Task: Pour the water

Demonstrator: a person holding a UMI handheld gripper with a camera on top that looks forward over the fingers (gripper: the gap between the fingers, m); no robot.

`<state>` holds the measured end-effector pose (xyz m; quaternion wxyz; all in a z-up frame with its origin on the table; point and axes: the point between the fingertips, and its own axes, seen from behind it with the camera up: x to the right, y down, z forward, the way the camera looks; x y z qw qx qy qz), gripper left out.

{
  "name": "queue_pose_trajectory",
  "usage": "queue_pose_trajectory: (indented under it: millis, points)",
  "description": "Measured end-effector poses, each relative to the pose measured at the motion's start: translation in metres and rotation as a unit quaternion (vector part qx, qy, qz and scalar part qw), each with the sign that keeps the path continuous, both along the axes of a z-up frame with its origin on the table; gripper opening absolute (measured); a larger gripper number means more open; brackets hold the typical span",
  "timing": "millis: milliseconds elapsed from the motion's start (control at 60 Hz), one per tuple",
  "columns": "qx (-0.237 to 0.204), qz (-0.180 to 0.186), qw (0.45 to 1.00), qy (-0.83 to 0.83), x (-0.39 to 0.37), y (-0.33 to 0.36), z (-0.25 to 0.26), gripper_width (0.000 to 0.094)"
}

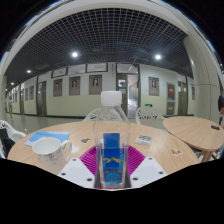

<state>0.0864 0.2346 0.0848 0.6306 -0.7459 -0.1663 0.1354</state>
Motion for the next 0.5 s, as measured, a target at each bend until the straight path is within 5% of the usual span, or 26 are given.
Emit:
queue_pose_trajectory:
  millis: [100,183,500]
  points:
    - [-0.009,0.019,1.0,-0.023,-0.003,0.002,0.002,0.0539]
    - [-0.035,0.027,0.998,-0.034,-0.006,-0.016,-0.006,0.0851]
    - [-0.025,0.031,0.999,-0.017,0.023,-0.136,0.023,0.0856]
